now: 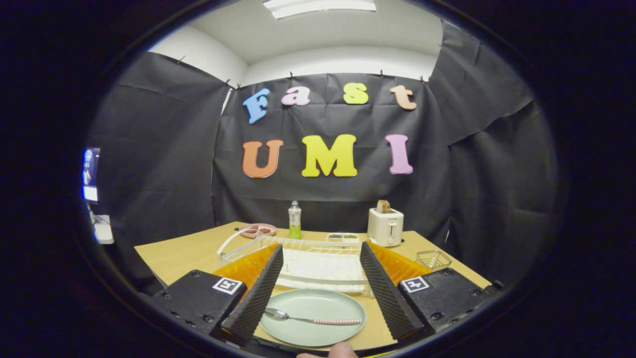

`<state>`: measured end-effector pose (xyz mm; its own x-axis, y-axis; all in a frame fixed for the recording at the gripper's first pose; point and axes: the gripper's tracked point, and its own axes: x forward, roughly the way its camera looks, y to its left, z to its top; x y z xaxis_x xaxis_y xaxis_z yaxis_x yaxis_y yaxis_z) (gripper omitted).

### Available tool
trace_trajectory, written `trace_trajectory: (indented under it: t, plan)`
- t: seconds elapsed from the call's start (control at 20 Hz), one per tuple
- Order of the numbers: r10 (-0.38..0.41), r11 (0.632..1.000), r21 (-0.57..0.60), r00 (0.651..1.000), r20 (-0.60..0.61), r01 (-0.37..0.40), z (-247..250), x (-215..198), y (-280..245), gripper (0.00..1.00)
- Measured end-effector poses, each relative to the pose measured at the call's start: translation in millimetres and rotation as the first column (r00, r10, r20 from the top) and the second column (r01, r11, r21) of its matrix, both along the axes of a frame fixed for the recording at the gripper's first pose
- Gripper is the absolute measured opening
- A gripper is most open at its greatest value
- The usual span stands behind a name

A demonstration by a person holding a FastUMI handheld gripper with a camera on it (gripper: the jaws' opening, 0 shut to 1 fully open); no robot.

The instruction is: Take the plate from the dish rack, then take the spoon from the basket and place it into the plate.

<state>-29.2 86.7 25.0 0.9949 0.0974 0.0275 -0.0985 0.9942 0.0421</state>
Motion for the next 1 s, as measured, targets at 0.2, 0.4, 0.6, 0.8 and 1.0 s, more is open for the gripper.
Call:
trace_trajectory:
  t: [0.2,0.4,0.6,0.8,1.0]
  plan:
    - [-0.009,1.0,0.002,1.0,0.019,0.009,2.1,-17.2,3.5,1.0]
    - [-0.013,1.0,-0.007,1.0,0.009,0.013,-2.7,-24.3,5.4,1.0]
    - [-0.028,1.0,-0.01,0.999,0.037,0.028,3.9,-25.2,5.0,1.0]
    - [-0.033,0.999,-0.001,0.998,0.052,0.033,5.4,-24.2,4.4,1.0]
    - [-0.035,0.999,-0.006,0.997,0.063,0.035,6.9,-23.1,5.4,1.0]
